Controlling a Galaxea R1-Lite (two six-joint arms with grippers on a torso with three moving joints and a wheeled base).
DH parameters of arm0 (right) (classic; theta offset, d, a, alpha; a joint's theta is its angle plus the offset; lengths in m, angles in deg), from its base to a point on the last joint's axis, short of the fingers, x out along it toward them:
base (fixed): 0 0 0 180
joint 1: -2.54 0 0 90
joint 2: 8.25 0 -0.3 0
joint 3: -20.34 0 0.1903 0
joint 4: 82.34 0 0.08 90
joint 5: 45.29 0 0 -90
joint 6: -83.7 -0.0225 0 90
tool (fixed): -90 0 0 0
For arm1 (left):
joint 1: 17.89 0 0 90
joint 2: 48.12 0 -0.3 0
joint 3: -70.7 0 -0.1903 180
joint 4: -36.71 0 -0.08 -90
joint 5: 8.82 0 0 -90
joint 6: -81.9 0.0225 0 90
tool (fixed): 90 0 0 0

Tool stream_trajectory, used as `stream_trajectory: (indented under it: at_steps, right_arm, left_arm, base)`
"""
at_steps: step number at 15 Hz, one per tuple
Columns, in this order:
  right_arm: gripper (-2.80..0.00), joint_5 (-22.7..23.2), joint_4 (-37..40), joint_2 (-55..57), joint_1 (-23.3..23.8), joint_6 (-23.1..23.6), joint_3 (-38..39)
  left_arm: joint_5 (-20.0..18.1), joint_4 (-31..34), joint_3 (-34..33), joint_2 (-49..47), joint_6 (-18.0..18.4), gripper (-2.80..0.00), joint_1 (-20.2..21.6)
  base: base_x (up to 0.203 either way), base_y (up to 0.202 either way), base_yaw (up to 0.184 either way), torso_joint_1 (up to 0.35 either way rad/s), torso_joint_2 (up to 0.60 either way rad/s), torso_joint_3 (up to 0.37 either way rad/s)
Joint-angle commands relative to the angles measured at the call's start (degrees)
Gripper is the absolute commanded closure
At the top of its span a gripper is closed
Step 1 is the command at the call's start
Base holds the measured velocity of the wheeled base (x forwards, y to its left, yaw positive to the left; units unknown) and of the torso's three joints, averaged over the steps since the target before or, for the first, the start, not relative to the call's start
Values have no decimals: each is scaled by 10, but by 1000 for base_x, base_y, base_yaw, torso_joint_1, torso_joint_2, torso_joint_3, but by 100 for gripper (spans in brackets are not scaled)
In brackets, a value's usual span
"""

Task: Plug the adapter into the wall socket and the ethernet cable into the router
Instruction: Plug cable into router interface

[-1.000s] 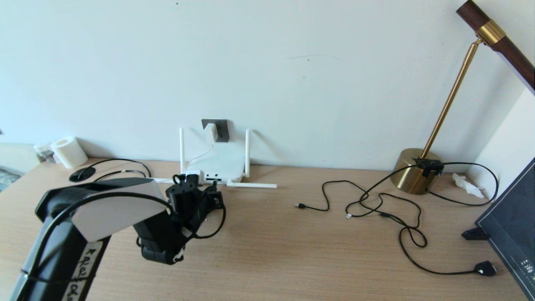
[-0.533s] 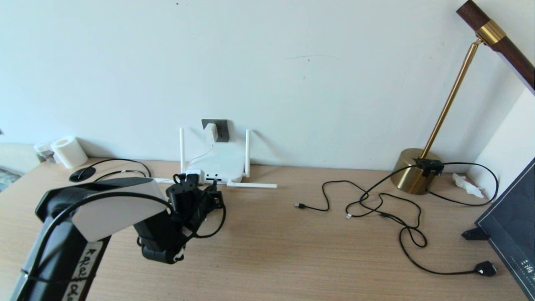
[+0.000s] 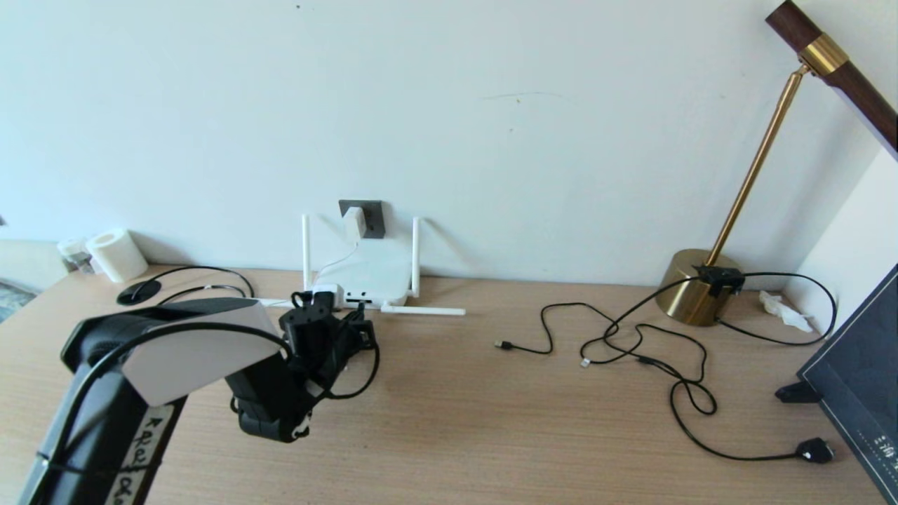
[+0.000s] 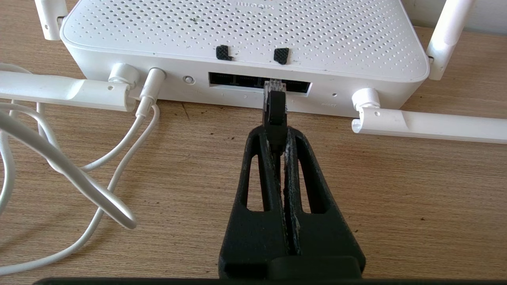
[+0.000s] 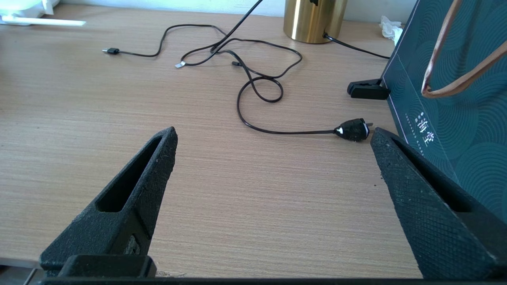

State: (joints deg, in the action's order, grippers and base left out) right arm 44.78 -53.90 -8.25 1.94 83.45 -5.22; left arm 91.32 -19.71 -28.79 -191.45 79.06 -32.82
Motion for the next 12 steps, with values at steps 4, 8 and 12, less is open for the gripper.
stream_trajectory:
  at_steps: [4, 8, 12]
  right_arm:
    - [-280, 0, 0, 1, 0, 0, 0]
    - [-280, 0, 0, 0, 0, 0, 0]
    - [-280, 0, 0, 1, 0, 0, 0]
  left_arm:
    - [1, -4, 4, -3, -1, 0, -1]
    - [1, -4, 4, -5, -1, 0, -1]
    - [1, -4, 4, -5, -1, 0, -1]
  base:
    - [0, 0, 0, 0, 0, 0]
    - [0, 0, 0, 0, 0, 0]
    - [0, 0, 0, 0, 0, 0]
